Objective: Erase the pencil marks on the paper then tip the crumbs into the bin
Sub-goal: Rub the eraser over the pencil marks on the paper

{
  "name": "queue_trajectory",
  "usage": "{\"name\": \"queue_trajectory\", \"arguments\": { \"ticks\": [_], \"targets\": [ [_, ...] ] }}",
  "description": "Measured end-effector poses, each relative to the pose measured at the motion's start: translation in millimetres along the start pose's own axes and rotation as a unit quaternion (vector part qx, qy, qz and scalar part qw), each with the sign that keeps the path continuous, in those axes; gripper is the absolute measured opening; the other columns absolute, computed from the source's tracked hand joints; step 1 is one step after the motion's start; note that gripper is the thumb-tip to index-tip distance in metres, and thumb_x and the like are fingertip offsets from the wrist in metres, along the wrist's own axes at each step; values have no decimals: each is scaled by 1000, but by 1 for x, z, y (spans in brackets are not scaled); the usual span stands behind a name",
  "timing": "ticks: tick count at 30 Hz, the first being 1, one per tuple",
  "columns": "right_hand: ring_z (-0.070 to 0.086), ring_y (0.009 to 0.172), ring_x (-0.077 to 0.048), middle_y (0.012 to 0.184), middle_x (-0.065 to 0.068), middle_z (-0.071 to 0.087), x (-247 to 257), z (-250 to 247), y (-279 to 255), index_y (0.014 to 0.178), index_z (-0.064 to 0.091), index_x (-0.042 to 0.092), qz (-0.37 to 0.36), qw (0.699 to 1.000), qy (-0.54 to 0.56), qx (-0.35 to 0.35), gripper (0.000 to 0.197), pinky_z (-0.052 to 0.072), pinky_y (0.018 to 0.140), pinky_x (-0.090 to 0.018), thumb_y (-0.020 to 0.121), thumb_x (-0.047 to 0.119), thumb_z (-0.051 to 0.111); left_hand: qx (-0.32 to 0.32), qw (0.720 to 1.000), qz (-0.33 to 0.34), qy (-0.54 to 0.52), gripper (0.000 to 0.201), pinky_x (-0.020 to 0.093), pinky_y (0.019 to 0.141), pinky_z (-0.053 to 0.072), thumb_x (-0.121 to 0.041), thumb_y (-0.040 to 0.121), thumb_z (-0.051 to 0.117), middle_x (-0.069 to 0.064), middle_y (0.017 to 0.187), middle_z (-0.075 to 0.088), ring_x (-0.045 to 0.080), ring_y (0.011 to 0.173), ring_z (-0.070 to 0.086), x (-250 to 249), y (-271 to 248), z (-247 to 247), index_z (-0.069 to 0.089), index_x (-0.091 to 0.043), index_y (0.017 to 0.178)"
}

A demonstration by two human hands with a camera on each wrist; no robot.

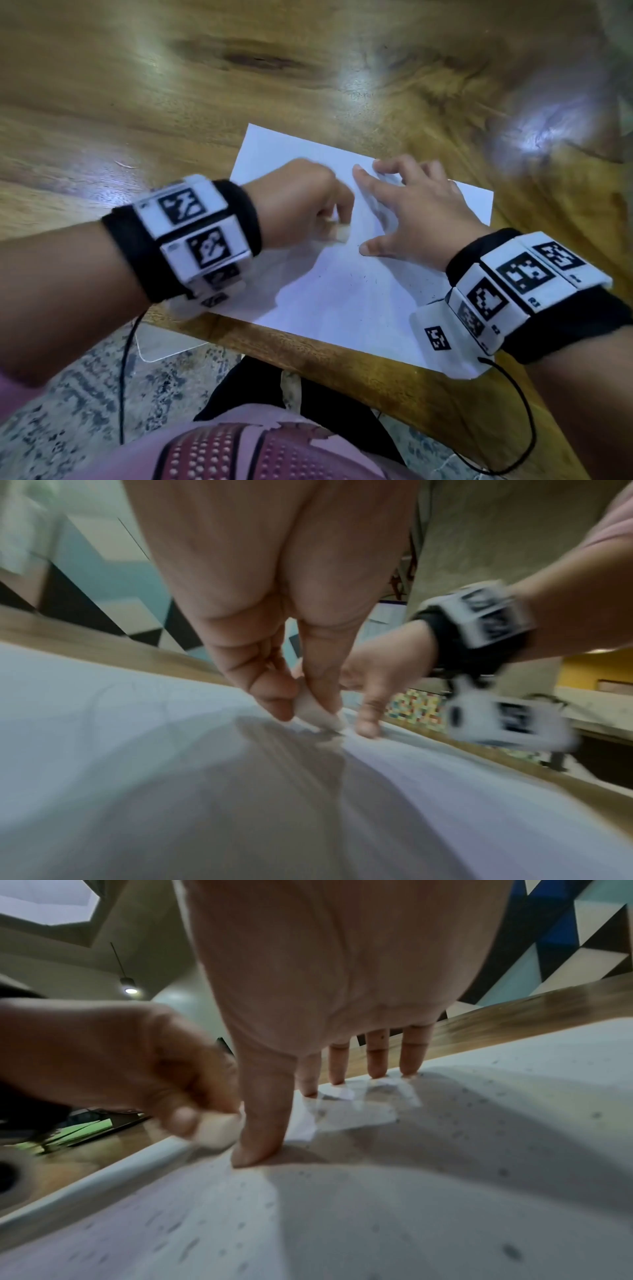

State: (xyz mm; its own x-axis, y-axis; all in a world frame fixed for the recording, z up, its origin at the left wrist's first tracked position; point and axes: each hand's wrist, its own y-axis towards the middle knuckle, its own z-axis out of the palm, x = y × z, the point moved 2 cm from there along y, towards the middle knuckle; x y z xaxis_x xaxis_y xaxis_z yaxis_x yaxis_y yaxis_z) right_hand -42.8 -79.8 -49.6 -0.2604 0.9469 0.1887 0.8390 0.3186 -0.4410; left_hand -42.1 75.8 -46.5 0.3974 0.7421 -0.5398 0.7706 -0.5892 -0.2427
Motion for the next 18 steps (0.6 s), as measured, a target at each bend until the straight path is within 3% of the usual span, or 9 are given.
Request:
{"name": "queue_trajectory", "arguments": {
  "ticks": [2, 4, 6, 8, 11, 14, 16, 18],
  "targets": [
    [15, 127, -19, 147, 13, 17, 0, 0, 0, 144, 13, 44, 0, 1000, 6, -1, 96, 20, 107, -36, 68, 52, 72, 1, 1000, -10, 4, 7, 23, 64, 29, -29, 79, 62, -5, 68, 50, 18, 68, 44, 0, 6, 1, 61, -24, 73],
    [15, 127, -18, 147, 14, 17, -1, 0, 0, 144, 14, 44, -2, 1000, 14, 0, 95, 19, 106, -35, 69, 52, 72, 33, 999, 8, 3, 22, 26, 61, 34, -30, 80, 56, -2, 64, 49, 22, 64, 47, -2, -13, 15, 50, -21, 61],
    [14, 127, -17, 147, 14, 16, -2, 0, 0, 144, 13, 44, -3, 1000, 15, 2, 95, 18, 106, -33, 69, 51, 71, 95, 995, -14, -40, 16, 30, 65, 46, -21, 78, 61, 1, 70, 57, 20, 68, 56, 0, -36, 33, 57, -16, 64],
    [14, 127, -17, 147, 13, 16, -1, -1, 0, 144, 12, 43, -6, 1000, 9, 3, 95, 18, 106, -33, 70, 52, 71, 115, 988, -44, -94, 12, 27, 73, 52, -10, 76, 64, -6, 69, 60, 13, 69, 59, 3, -43, 38, 65, -20, 70],
    [15, 128, -19, 147, 12, 16, 0, -1, 0, 145, 12, 42, -6, 1000, -2, 1, 95, 21, 104, -35, 70, 52, 70, 74, 997, 16, -31, 4, 23, 66, 38, -19, 78, 65, -3, 74, 55, 16, 69, 53, -1, -17, 22, 67, -19, 81],
    [16, 127, -20, 147, 12, 17, 0, 0, 0, 145, 13, 43, -7, 1000, -1, -2, 95, 22, 102, -33, 69, 51, 71, 23, 1000, 0, -10, 10, 22, 62, 25, -24, 79, 63, -1, 78, 51, 16, 72, 45, -13, 5, 8, 66, -16, 86],
    [16, 126, -20, 146, 13, 17, 0, 0, 0, 145, 13, 43, -5, 1000, 3, 1, 95, 21, 103, -33, 70, 51, 71, 61, 998, 11, -19, 6, 21, 63, 28, -18, 81, 61, -3, 74, 53, 14, 68, 46, -17, -10, 19, 63, -19, 75],
    [15, 126, -19, 146, 13, 16, -1, 0, 0, 145, 13, 42, -6, 1000, 6, 3, 95, 20, 104, -33, 70, 51, 71, 138, 989, 19, -44, 7, 21, 68, 42, -11, 80, 60, -5, 79, 58, 12, 69, 54, -14, -31, 37, 65, -15, 77]
  ]
}}
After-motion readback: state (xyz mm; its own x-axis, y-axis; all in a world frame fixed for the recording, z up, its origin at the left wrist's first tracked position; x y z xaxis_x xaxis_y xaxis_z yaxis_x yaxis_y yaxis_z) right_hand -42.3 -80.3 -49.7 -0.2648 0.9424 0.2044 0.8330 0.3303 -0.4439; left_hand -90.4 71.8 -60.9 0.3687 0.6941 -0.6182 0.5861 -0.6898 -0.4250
